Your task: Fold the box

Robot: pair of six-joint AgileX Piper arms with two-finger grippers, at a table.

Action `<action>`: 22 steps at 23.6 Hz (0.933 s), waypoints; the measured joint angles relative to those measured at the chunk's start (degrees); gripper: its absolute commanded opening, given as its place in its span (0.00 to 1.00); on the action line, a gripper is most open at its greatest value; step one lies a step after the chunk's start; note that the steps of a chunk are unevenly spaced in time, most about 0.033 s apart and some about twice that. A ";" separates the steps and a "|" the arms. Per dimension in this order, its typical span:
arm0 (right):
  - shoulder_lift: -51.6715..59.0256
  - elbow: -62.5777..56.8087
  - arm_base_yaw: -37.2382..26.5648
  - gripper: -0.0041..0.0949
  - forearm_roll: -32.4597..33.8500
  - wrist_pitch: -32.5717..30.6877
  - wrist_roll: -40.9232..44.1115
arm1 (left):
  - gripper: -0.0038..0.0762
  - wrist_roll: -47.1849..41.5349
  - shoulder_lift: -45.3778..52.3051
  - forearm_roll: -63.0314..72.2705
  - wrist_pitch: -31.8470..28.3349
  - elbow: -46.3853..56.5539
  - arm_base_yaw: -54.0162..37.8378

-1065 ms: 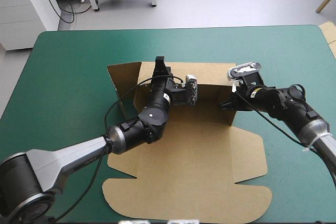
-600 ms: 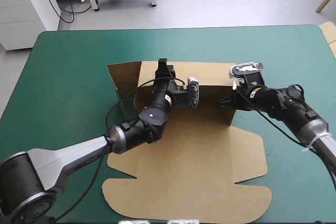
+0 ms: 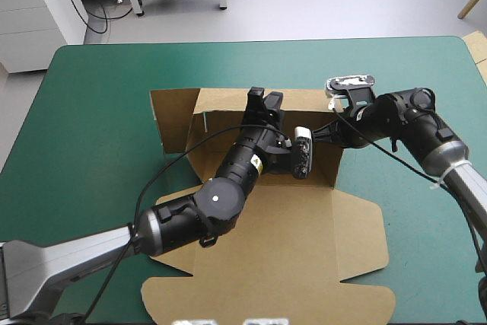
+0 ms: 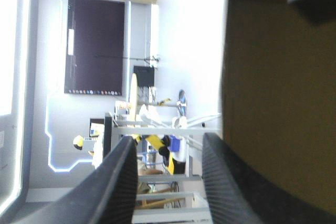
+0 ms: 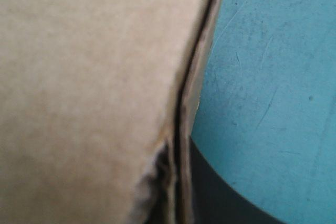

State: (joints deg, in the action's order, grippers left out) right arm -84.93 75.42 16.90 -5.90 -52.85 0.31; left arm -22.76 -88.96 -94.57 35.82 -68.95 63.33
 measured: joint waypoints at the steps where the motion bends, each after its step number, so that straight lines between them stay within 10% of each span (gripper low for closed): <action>1: -0.73 3.17 0.00 0.04 0.66 -4.72 0.36 | 0.09 0.00 2.11 0.00 0.69 0.00 2.10; 6: -4.97 12.57 0.00 0.04 1.49 -15.36 0.61 | 0.05 0.00 9.61 0.21 3.70 -0.06 0.48; 15: -16.91 17.13 -0.05 0.05 3.42 -6.00 -0.31 | 0.05 0.06 13.83 23.10 1.76 -0.06 -26.91; 22: -20.65 19.70 0.00 0.32 7.58 -2.16 -1.60 | 0.05 8.04 13.61 50.62 -2.39 -0.06 -47.00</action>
State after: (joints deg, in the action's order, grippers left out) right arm -105.57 95.12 16.91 1.68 -55.01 -1.28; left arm -14.72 -75.35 -43.94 33.43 -69.01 16.33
